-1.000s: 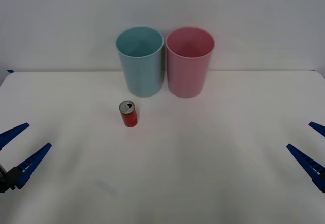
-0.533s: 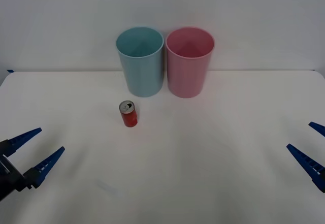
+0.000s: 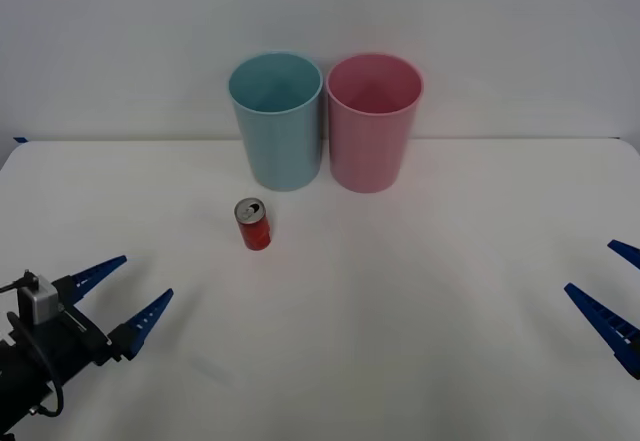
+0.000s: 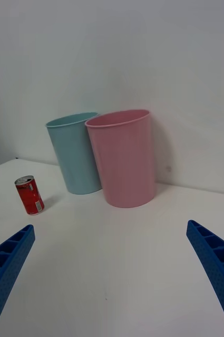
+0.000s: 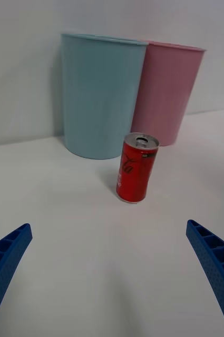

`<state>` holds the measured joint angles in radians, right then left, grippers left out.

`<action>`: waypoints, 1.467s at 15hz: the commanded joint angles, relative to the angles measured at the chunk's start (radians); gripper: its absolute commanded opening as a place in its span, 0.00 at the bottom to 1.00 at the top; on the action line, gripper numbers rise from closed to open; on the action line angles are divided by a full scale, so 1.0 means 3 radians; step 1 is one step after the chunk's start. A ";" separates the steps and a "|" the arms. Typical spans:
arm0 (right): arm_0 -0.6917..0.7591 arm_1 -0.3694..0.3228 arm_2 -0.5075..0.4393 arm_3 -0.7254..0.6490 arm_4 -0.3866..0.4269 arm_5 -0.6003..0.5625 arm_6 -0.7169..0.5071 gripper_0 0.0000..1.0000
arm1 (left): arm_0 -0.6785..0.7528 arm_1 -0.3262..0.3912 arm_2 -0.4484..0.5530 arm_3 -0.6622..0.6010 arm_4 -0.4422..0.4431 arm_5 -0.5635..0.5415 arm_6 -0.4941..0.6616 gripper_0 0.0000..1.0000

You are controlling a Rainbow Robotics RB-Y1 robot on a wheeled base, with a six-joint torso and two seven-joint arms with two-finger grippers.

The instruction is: Grasp the object on the table and drop it into the matching bin: aluminum can to the light blue bin, PET bottle to the pink bin.

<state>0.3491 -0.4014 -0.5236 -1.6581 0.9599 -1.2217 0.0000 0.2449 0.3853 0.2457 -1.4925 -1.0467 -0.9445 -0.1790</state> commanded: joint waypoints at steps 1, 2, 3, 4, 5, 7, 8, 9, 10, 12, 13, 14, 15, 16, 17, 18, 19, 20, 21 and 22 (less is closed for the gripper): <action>0.0000 0.0000 0.0000 0.0000 0.0000 0.0000 0.0000 1.00 | -0.0029 -0.0129 -0.0139 0.0000 -0.0003 0.0203 -0.0058 1.00; 0.0000 0.0000 0.0000 0.0000 0.0000 0.0000 0.0000 1.00 | -0.0039 -0.0180 -0.0170 0.0005 -0.0014 0.0244 -0.0078 1.00; 0.0000 0.0000 0.0000 0.0000 0.0000 0.0000 0.0000 1.00 | -0.0059 -0.0226 -0.0175 0.0005 -0.0075 0.0275 -0.0089 1.00; 0.0000 0.0000 0.0000 0.0000 0.0000 0.0000 0.0000 1.00 | -0.0075 -0.0277 -0.0170 0.0000 -0.0116 0.0305 -0.0094 1.00; 0.0000 0.0000 0.0000 0.0000 0.0000 0.0000 0.0000 1.00 | -0.0095 -0.0323 -0.0175 0.0005 -0.0167 0.0321 -0.0094 1.00; 0.0000 0.0000 0.0000 0.0000 0.0000 0.0000 0.0000 1.00 | -0.0136 -0.0456 -0.0175 0.0005 -0.0300 0.0372 -0.0099 1.00; 0.0000 0.0000 0.0000 0.0000 0.0000 0.0000 0.0000 1.00 | -0.0157 -0.0507 -0.0175 0.0005 -0.0351 0.0397 -0.0099 1.00; 0.0000 0.0000 0.0000 0.0000 0.0000 0.0000 0.0000 1.00 | -0.0182 -0.0563 -0.0175 0.0005 -0.0397 0.0428 -0.0099 1.00; 0.0000 0.0000 0.0000 0.0000 0.0000 0.0000 0.0000 1.00 | -0.0208 -0.0604 -0.0180 0.0010 -0.0458 0.0459 -0.0094 1.00; 0.0000 0.0000 0.0000 0.0000 0.0000 0.0000 0.0000 1.00 | -0.0254 -0.0671 -0.0236 0.0010 -0.0530 0.0576 -0.0099 1.00; 0.0000 0.0000 0.0000 0.0000 0.0000 0.0000 0.0000 1.00 | -0.0279 -0.0671 -0.0323 0.0010 -0.0530 0.0684 -0.0099 1.00; 0.0000 0.0000 0.0000 0.0000 0.0000 0.0000 0.0000 1.00 | -0.0300 -0.0671 -0.0374 0.0010 -0.0530 0.0771 -0.0104 1.00; 0.0000 0.0000 0.0000 0.0000 0.0000 0.0000 0.0000 1.00 | -0.0330 -0.0671 -0.0441 0.0010 -0.0530 0.0863 -0.0099 1.00; 0.0000 0.0000 0.0000 0.0000 0.0000 0.0000 0.0000 1.00 | -0.0366 -0.0676 -0.0487 0.0035 -0.0530 0.0919 -0.0099 1.00; 0.0000 0.0000 0.0000 0.0000 0.0000 0.0000 0.0000 1.00 | -0.0428 -0.0671 -0.0507 0.0107 -0.0525 0.0924 -0.0104 1.00; 0.0000 0.0000 0.0000 0.0000 0.0000 0.0000 0.0000 1.00 | -0.0504 -0.0676 -0.0512 0.0199 -0.0520 0.0924 -0.0114 1.00; 0.0000 0.0000 0.0000 0.0000 0.0000 0.0000 0.0000 1.00 | -0.0591 -0.0671 -0.0517 0.0301 -0.0510 0.0924 -0.0130 1.00; 0.0000 0.0000 0.0000 0.0000 0.0000 0.0000 0.0000 1.00 | -0.0627 -0.0671 -0.0523 0.0337 -0.0510 0.0924 -0.0140 1.00; 0.0000 0.0000 0.0000 0.0000 0.0000 0.0000 0.0000 1.00 | -0.0678 -0.0676 -0.0543 0.0368 -0.0510 0.0939 -0.0145 1.00; 0.0000 0.0000 0.0000 0.0000 0.0000 0.0000 0.0000 1.00 | -0.0719 -0.0671 -0.0574 0.0393 -0.0510 0.0991 -0.0145 1.00</action>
<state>0.3491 -0.4014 -0.5236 -1.6581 0.9599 -1.2217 0.0000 0.0383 0.1831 0.0799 -1.3805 -1.2001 -0.6575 -0.2222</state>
